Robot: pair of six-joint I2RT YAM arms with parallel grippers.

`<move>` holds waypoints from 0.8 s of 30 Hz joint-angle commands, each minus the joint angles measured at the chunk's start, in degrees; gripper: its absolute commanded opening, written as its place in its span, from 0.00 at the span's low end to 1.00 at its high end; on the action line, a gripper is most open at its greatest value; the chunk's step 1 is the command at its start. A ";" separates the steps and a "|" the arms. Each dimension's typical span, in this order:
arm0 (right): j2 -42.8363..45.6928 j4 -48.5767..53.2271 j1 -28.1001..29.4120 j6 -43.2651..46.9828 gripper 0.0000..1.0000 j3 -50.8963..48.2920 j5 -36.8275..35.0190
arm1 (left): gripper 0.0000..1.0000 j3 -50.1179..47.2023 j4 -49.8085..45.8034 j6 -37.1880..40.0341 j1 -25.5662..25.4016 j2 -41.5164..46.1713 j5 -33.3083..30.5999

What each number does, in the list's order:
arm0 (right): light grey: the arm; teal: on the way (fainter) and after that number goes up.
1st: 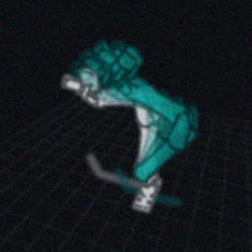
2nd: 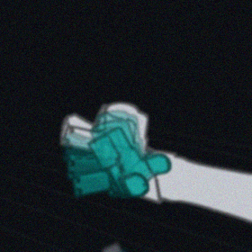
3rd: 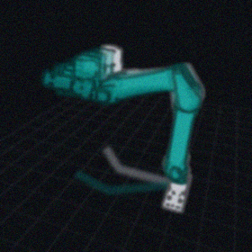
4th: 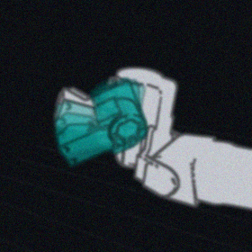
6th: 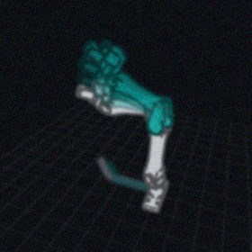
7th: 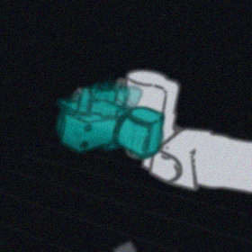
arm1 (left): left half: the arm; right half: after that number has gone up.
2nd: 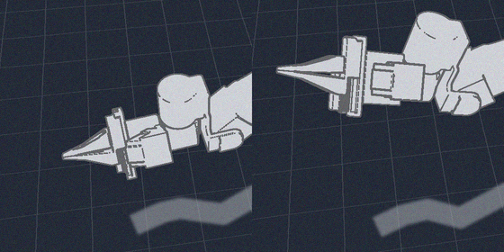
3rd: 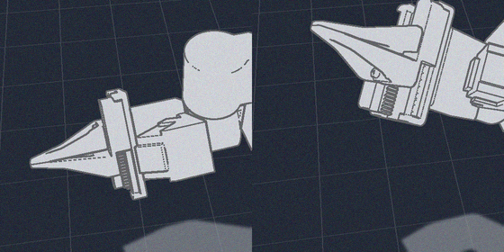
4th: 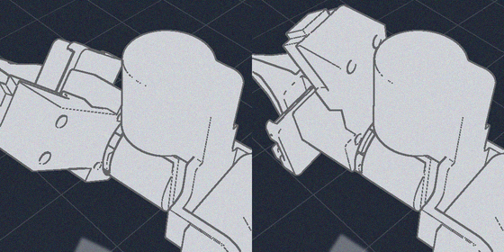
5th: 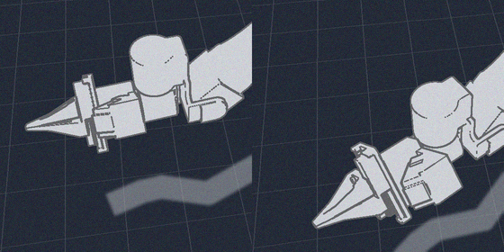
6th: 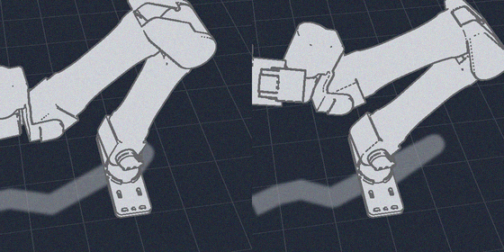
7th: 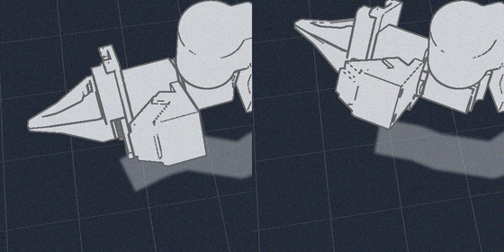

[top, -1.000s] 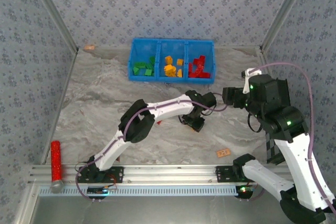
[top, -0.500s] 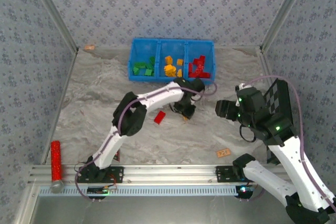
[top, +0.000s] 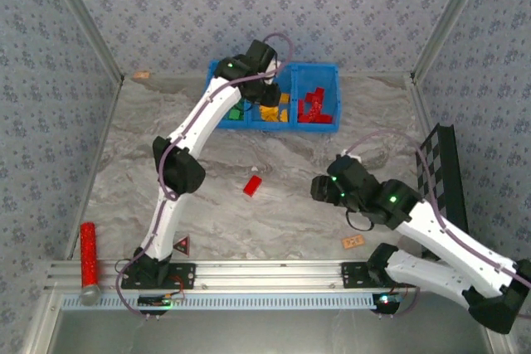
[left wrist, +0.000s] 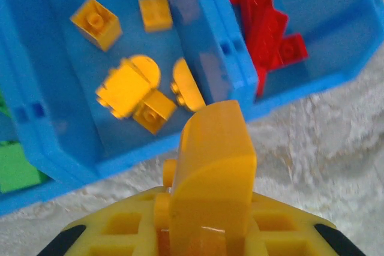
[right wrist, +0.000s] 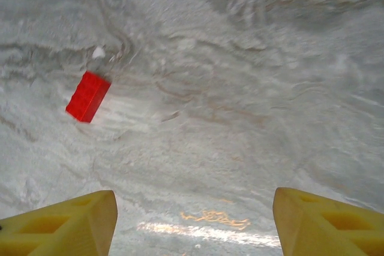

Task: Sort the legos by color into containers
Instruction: Place the lego in the container.

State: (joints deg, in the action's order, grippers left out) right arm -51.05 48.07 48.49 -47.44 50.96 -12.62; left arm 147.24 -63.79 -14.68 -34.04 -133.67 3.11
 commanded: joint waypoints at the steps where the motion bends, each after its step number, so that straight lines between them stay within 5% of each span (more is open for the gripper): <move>1: -4.43 -5.92 1.43 1.48 0.72 1.10 1.44 | 0.17 2.84 1.68 -2.22 1.46 -5.25 -0.94; 17: -30.95 -11.45 2.48 17.13 0.79 13.82 13.99 | 0.16 8.80 7.32 -7.91 3.94 -15.69 3.28; 24: -36.76 -12.07 1.72 21.36 0.79 16.89 15.39 | 0.35 8.77 7.70 -8.72 3.90 -16.02 4.27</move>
State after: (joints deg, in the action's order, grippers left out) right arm -86.50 36.23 50.92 -29.65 65.65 1.10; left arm 153.97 -56.77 -22.37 -30.04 -148.73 6.20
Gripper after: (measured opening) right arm 0.789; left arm 0.335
